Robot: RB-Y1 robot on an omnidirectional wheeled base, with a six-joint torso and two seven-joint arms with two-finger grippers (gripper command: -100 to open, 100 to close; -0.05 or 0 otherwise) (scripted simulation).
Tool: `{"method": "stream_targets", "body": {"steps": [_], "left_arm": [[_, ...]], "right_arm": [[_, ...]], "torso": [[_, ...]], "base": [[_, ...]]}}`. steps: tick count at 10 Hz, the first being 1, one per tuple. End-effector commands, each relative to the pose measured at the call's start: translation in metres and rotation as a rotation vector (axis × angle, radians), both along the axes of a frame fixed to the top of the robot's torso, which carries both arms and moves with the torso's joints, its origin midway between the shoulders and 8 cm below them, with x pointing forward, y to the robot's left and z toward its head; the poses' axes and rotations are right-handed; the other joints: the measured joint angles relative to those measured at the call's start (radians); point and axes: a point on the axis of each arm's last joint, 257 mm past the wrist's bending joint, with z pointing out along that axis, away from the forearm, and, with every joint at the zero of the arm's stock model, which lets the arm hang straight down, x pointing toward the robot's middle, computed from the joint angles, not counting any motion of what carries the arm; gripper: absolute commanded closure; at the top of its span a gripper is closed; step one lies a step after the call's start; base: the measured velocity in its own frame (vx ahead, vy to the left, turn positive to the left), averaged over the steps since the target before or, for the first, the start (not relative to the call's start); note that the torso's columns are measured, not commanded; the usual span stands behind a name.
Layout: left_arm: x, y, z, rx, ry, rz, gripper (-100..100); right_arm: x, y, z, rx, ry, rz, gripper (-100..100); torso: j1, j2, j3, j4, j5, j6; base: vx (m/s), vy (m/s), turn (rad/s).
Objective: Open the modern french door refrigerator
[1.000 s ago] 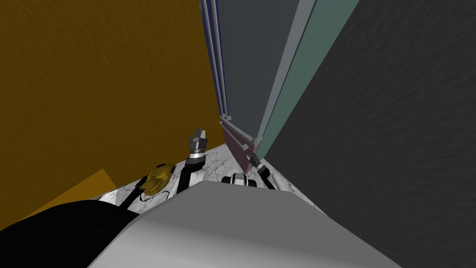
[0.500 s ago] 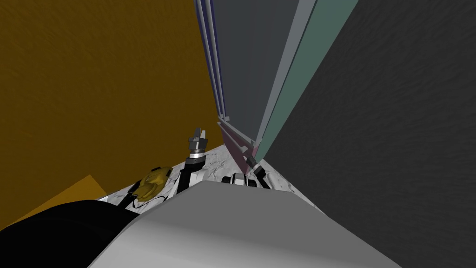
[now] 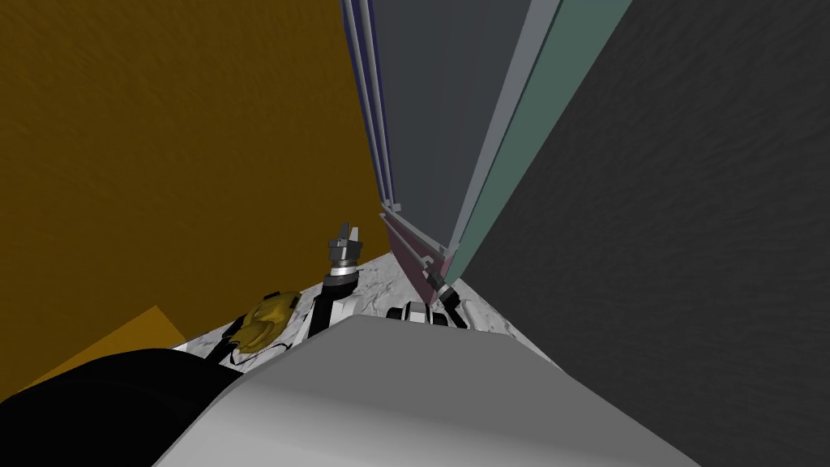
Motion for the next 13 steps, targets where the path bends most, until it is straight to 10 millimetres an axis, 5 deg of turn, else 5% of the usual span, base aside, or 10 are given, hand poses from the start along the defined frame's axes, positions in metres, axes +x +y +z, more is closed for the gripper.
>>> {"method": "stream_targets", "body": {"steps": [1,7,11,13], "left_arm": [[0.000,0.000,0.000,0.000,0.000,0.000,0],[0.000,0.000,0.000,0.000,0.000,0.000,0],[0.000,0.000,0.000,0.000,0.000,0.000,0],[0.000,0.000,0.000,0.000,0.000,0.000,0]], "right_arm": [[0.015,-0.018,0.002,-0.003,-0.007,-0.043,100],[0.074,-0.114,-0.001,-0.015,-0.002,-0.268,100],[0.093,-0.156,0.000,-0.011,0.000,-0.363,100],[0.093,-0.156,0.000,-0.011,0.000,-0.363,100]], "torso": [[-0.002,-0.002,0.000,-0.003,-0.001,-0.001],[-0.002,-0.011,-0.005,-0.010,-0.003,-0.002],[-0.007,-0.006,-0.003,-0.008,-0.003,0.004],[-0.005,-0.003,-0.001,-0.007,-0.003,0.002]], "base": [[-0.075,0.025,0.297],[-0.186,0.041,0.391],[-0.104,0.044,0.221],[-0.066,0.028,0.102]]}}
